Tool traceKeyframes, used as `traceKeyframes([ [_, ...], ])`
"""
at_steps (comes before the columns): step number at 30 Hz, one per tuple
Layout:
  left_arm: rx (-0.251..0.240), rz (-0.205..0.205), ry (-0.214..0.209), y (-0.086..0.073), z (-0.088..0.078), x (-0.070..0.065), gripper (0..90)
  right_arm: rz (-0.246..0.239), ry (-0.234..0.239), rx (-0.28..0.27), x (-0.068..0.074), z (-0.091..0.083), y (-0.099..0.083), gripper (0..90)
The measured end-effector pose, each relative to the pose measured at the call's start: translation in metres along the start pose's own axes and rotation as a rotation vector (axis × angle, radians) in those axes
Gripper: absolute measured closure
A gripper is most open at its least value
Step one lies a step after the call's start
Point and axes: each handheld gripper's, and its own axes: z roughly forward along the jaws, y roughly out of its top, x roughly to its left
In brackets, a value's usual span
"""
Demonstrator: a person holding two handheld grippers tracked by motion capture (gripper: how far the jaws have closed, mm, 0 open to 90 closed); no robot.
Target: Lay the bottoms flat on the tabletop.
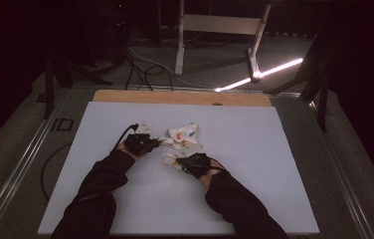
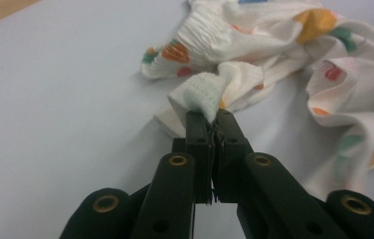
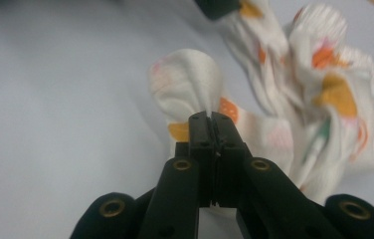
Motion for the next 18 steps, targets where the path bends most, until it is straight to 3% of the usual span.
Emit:
traceKeyframes([
  [5, 0.012, -0.005, -0.012, -0.004, -0.007, 0.0, 87.9, -0.011, 0.025, 0.016, -0.002, -0.013, -0.016, 89.6],
  [12, 0.024, 0.013, -0.03, -0.008, -0.016, -0.008, 87.9, -0.034, 0.012, 0.045, -0.005, -0.03, -0.036, 89.6],
  [18, 0.029, 0.035, -0.024, -0.008, -0.028, -0.016, 88.4, 0.0, -0.013, 0.046, -0.015, -0.051, -0.055, 89.6],
])
